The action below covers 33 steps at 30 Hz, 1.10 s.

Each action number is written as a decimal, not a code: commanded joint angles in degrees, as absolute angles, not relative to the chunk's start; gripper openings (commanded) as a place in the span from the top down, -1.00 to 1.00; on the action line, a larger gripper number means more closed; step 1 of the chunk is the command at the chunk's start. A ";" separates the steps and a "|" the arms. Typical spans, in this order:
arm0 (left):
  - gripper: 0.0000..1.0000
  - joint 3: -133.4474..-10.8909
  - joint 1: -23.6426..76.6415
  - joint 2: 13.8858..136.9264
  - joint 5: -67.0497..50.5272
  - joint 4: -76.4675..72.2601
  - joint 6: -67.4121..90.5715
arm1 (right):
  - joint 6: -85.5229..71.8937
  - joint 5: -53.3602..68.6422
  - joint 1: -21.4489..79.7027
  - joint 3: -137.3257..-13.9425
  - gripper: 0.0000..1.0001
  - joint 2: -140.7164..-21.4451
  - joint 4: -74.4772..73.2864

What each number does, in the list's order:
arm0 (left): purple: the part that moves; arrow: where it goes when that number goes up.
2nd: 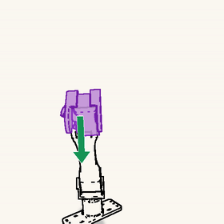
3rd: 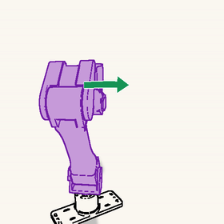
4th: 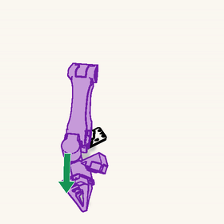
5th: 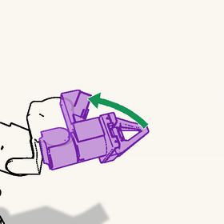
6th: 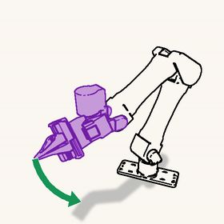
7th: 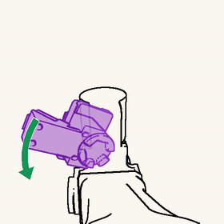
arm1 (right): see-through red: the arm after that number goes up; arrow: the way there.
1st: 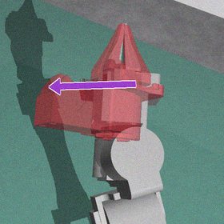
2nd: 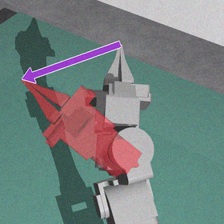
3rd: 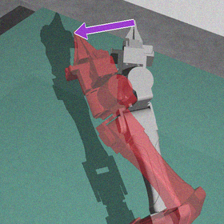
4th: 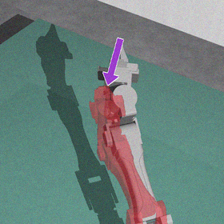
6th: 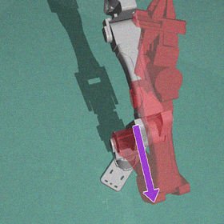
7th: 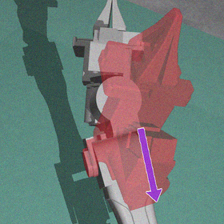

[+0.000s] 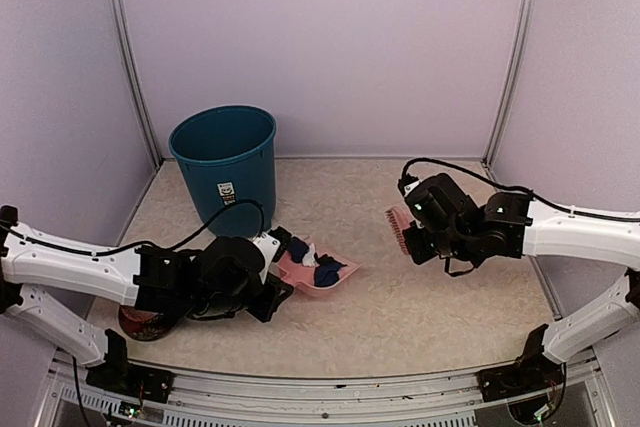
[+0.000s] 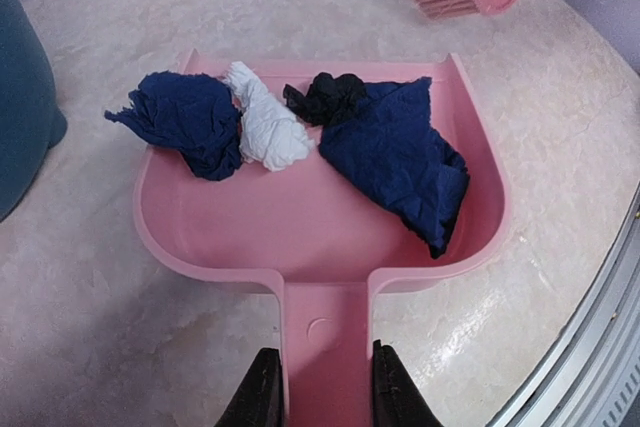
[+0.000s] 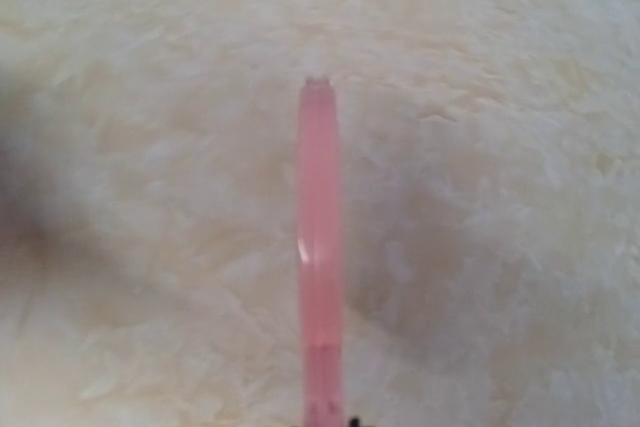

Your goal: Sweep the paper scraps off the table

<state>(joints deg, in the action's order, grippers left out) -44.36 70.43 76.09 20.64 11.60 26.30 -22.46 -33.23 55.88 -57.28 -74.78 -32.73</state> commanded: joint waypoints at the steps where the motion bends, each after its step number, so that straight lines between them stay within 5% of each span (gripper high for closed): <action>1: 1.00 -50.36 70.72 72.52 23.96 16.74 25.29 | -24.17 -32.04 53.16 -53.92 1.00 -71.51 -27.35; 20: 1.00 -69.13 61.83 61.89 24.34 27.53 20.04 | -23.65 -27.92 49.31 -48.80 1.00 -71.23 -17.61; 33: 1.00 -71.23 40.42 62.69 1.75 22.26 27.59 | -22.85 -27.11 48.78 -48.97 1.00 -71.03 -15.91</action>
